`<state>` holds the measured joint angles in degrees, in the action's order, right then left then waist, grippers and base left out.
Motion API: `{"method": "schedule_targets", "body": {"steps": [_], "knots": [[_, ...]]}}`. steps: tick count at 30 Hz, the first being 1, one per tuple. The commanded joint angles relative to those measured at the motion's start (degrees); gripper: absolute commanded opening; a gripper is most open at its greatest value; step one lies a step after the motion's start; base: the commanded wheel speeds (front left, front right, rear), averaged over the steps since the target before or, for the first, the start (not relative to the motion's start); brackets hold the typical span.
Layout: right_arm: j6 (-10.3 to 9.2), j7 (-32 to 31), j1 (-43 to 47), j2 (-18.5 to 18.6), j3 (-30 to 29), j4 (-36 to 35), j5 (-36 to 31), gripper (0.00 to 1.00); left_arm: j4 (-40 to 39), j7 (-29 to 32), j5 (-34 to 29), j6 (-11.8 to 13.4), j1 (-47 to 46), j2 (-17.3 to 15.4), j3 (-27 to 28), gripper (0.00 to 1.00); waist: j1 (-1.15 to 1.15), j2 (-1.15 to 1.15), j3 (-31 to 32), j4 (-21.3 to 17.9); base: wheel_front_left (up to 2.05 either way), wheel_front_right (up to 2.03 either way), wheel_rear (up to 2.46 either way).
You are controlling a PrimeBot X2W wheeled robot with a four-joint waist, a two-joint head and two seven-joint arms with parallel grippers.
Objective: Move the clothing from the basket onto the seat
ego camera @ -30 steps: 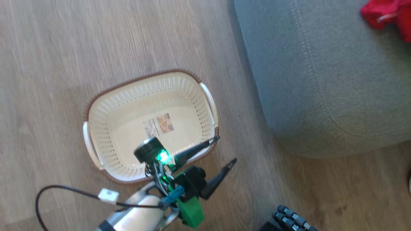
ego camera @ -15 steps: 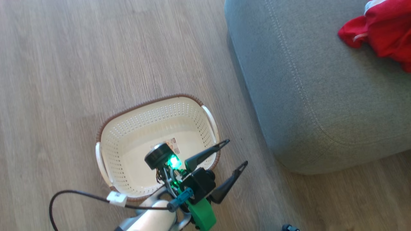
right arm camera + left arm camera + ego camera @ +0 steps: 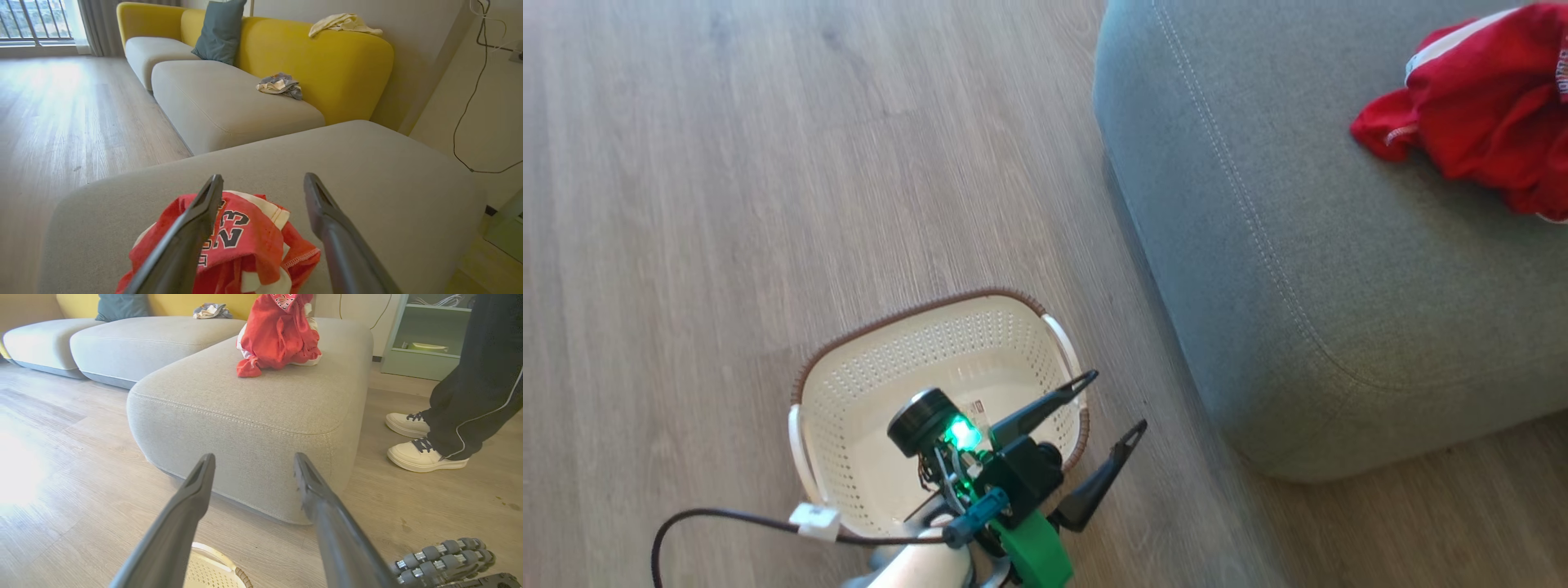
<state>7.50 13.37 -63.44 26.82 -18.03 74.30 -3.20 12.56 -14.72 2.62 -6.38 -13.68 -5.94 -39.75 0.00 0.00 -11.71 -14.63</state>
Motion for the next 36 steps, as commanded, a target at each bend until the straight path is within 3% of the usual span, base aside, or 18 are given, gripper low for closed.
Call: {"method": "schedule_targets", "body": {"steps": [1,6,7,8,12,16,21,27,36], "knots": [[-0.01,1.07,1.39,0.24,3.11,-3.56,2.82,1.00,-1.64,-0.28,-0.02,0.32,-0.35,0.82,2.52,1.00,0.00,0.00,1.16,0.62,0.00,0.00,0.00],[-0.01,1.50,5.75,-1.03,9.59,-10.74,10.34,1.00,-1.66,-0.28,0.05,0.68,0.37,1.13,3.86,1.00,0.00,0.00,2.61,1.52,0.00,0.00,0.00],[-0.01,1.57,9.11,-1.46,13.35,-16.17,14.84,1.00,-1.44,-0.28,0.01,0.87,0.67,1.17,4.69,1.00,0.00,0.00,3.24,1.98,0.00,0.00,0.00],[-0.01,1.57,9.11,-1.46,13.35,-16.17,14.84,1.00,-1.44,-0.28,0.01,0.87,0.67,1.17,4.69,1.00,0.00,0.00,3.24,1.98,0.00,0.00,0.00],[-0.01,1.61,17.28,-0.17,20.01,-30.18,23.32,1.00,-1.40,-0.28,0.03,1.32,0.83,1.25,6.64,1.00,0.00,0.00,4.31,3.19,0.00,0.00,0.00],[-0.01,1.62,25.09,1.07,22.09,-43.29,29.02,1.00,-1.56,-0.28,0.37,1.73,0.97,1.34,9.01,1.00,0.00,0.00,5.26,4.74,0.00,0.00,0.00],[-0.01,1.62,32.81,-0.61,22.42,-55.98,31.23,1.00,-1.92,-0.28,0.44,2.57,1.06,1.37,12.43,1.00,0.00,0.00,5.81,6.97,0.00,0.00,0.00],[-0.01,1.63,41.40,-6.37,22.76,-66.58,30.13,1.00,-3.07,-0.28,2.21,5.40,1.99,2.05,19.60,1.00,0.00,0.00,6.56,10.56,0.00,0.00,0.00],[-0.01,1.63,49.43,-13.36,25.04,-69.76,28.58,1.00,-3.11,-0.28,3.16,9.99,4.46,2.85,28.43,1.00,0.00,0.00,8.03,14.28,0.00,0.00,0.00]]}}
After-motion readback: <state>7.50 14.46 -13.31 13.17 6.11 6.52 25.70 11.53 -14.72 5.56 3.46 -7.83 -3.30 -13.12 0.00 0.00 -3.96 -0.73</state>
